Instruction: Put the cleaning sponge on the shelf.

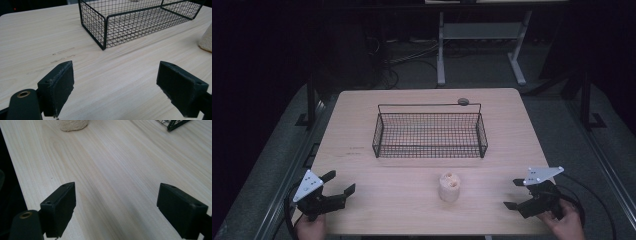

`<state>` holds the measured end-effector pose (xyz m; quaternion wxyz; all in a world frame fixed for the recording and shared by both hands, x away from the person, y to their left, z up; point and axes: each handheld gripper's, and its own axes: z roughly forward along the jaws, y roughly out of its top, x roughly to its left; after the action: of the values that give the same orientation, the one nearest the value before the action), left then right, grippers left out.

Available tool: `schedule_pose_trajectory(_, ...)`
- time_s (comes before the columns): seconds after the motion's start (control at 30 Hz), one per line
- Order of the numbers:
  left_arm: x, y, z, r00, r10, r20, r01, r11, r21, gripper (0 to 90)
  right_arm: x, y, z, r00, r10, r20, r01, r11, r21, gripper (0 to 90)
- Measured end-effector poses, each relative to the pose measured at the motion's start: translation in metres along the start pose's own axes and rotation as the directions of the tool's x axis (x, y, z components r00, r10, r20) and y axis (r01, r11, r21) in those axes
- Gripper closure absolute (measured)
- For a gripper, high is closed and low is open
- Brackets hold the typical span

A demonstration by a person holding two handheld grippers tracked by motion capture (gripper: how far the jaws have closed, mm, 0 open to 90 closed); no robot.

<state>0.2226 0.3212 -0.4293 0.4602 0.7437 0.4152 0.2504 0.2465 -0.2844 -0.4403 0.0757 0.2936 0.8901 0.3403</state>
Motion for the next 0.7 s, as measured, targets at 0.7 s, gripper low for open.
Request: schedule_pose_trajectory(0.7, 0.002, -0.002, -0.001, 0.9996, -0.028, 0.01, 0.028, 0.9994, -0.021, 13.8, 0.015, 0.026, 0.016, 0.9943, -0.09, -0.056, 0.092, 0.995, 0.034, 14.2)
